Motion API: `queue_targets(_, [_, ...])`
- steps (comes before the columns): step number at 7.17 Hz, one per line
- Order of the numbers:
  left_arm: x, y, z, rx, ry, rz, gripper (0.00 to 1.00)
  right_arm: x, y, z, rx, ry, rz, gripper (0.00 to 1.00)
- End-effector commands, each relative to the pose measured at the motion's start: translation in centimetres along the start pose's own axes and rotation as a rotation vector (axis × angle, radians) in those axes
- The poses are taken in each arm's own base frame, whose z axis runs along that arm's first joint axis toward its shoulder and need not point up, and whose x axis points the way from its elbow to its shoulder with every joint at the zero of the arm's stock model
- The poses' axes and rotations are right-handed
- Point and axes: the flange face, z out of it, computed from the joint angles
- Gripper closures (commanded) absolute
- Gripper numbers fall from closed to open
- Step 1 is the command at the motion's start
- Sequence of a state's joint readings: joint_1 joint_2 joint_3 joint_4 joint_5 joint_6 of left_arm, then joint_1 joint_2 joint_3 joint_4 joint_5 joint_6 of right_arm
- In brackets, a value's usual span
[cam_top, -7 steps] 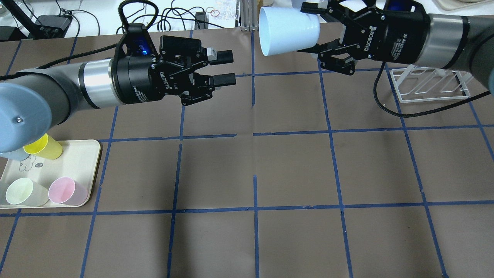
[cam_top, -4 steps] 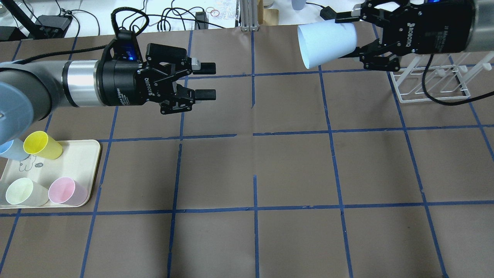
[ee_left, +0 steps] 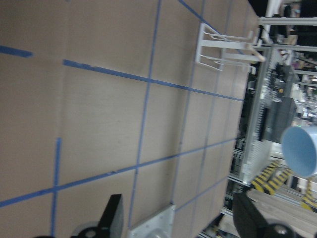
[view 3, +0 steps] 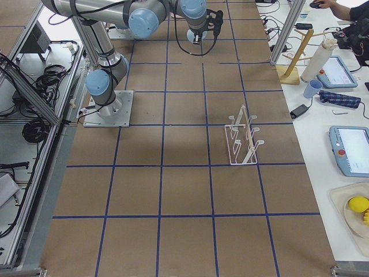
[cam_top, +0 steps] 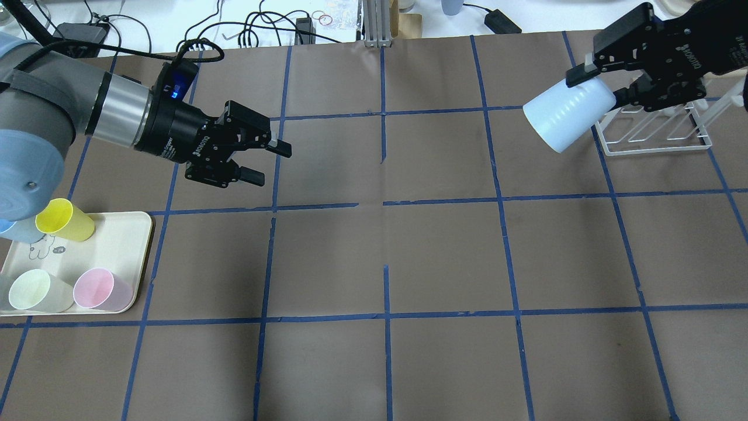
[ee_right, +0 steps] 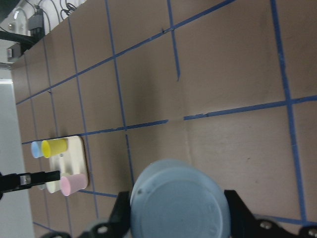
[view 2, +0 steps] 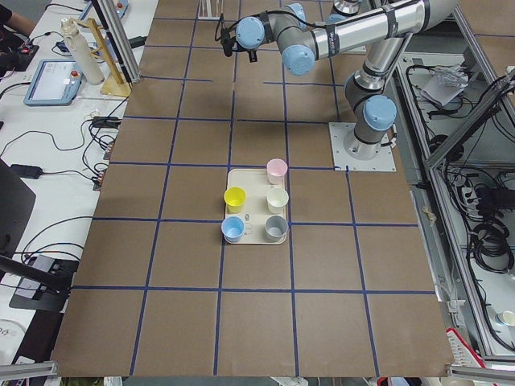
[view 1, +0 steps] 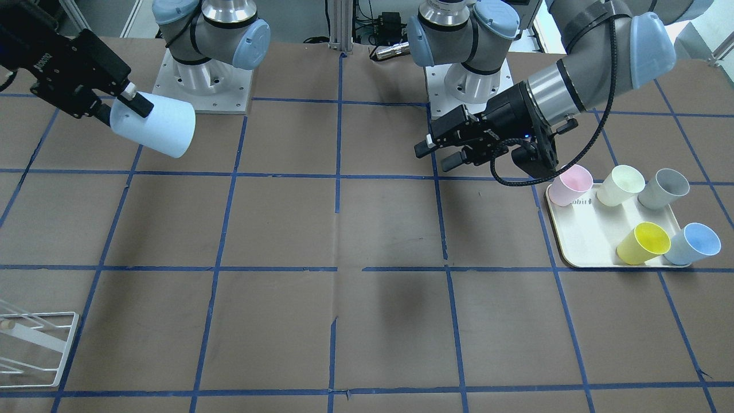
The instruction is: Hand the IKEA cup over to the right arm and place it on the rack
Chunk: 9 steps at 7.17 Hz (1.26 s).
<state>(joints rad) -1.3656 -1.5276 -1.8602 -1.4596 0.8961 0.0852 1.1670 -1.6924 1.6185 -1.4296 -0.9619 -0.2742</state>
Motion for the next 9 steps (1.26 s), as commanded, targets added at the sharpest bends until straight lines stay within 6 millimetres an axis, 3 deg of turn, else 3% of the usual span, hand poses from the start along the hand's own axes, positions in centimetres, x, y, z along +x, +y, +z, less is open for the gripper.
queue_targets(1, [1.1,-0.9,-0.7,0.052,-0.388,0.109,0.00,1.4,-0.8,-1.8,0.066,0.271,-0.195,1.00])
queue_targets(2, [4.1,-0.8,-1.1,0.056,-0.567,0.182,0.00,2.4,-1.3,-2.6,0.075,0.409,-0.297,1.00])
queue_targets(3, [8.0,-0.1,-2.8,0.033,-0.646,0.218,0.00,3.3,-1.8,-3.0,0.076,0.486,-0.324,1.00])
queue_targets(4, [10.1,0.0,-5.3,0.022,-0.704,0.222,0.00,4.6,-3.4,-2.8,0.093,0.557,-0.334,1.00])
queue_targets(5, [11.0,0.1,-6.6,0.051,-0.760,0.237,0.00,6.6,-5.9,-1.9,0.121,0.620,-0.347,1.00])
queue_targets(6, [10.6,0.7,-6.3,0.047,-0.752,0.230,0.00,8.7,-7.8,-0.5,0.117,0.621,-0.339,1.00])
queue_targets(7, [10.6,1.3,-6.2,0.047,-0.741,0.232,0.00,10.3,-8.9,-0.1,0.132,0.628,-0.331,1.00])
queue_targets(8, [11.7,0.7,-6.8,0.095,-0.640,0.253,0.00,12.1,-10.0,0.6,0.123,0.633,-0.352,1.00])
queue_targets(9, [10.6,0.2,-8.0,0.109,-0.658,0.257,0.00,14.1,-11.3,1.4,0.130,0.638,-0.355,1.00])
